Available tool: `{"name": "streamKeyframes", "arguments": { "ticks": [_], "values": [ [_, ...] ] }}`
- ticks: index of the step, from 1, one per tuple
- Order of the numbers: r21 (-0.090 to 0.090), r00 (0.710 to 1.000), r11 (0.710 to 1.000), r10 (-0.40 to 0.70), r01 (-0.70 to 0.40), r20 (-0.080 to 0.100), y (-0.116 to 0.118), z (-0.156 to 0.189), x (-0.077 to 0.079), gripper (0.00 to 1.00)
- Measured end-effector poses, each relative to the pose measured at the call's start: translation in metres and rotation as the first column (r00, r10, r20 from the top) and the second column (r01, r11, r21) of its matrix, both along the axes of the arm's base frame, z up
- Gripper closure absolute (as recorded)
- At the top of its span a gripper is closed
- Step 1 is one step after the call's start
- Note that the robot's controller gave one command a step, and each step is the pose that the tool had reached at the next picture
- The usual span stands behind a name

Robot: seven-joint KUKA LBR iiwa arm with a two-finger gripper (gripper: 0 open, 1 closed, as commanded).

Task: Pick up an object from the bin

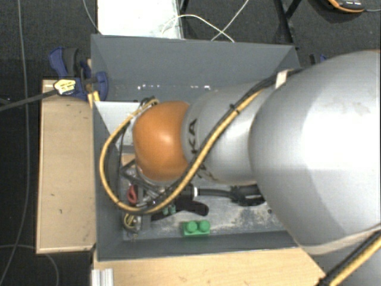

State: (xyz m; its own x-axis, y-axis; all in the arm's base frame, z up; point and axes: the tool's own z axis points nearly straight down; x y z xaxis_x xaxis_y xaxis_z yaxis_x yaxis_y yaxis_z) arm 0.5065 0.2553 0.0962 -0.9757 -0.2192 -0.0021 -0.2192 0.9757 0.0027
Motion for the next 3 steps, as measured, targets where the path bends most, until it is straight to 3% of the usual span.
{"name": "streamKeyframes", "arguments": {
  "ticks": [1, 2, 3],
  "values": [
    [-0.002, 0.992, 0.992, 0.122, -0.122, 0.014, -0.039, -0.020, 0.012, 0.00],
    [0.001, 1.000, 1.000, 0.005, -0.005, 0.004, -0.018, 0.105, -0.005, 0.00],
    [-0.001, 0.993, 0.993, 0.120, -0.120, 0.013, -0.035, 0.116, 0.004, 0.00]
  ]
}}
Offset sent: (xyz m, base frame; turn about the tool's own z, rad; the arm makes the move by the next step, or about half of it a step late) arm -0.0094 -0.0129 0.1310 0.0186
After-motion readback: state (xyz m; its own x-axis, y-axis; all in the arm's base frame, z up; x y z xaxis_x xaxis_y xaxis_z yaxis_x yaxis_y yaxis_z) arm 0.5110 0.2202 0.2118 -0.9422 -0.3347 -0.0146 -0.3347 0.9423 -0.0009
